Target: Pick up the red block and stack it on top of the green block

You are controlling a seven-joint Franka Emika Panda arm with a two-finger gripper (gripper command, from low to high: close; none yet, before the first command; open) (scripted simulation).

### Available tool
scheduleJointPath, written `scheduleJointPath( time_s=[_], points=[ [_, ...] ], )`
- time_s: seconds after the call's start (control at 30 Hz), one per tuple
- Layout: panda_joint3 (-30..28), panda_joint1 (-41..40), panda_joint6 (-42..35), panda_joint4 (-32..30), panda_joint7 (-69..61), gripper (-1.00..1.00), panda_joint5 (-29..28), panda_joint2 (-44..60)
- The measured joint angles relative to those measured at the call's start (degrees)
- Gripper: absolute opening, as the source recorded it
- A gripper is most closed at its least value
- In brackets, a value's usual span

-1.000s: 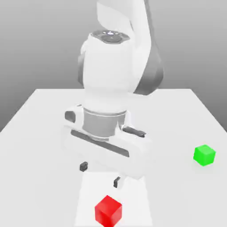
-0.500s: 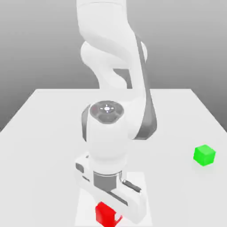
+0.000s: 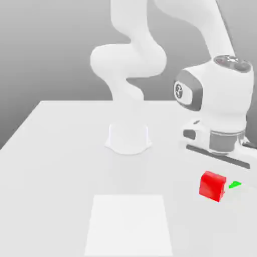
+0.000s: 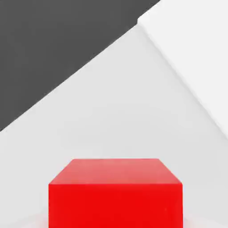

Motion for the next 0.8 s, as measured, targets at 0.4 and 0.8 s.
scheduleJointPath(
  time_s=[0.4, 0.8],
  points=[
    [7.5, 10.1, 2.9, -5.3, 26.2, -1.00, -4.5, -1.3],
    [1.9, 12.9, 11.4, -5.1, 36.6, 1.00, -19.0, 8.8]
  ],
)
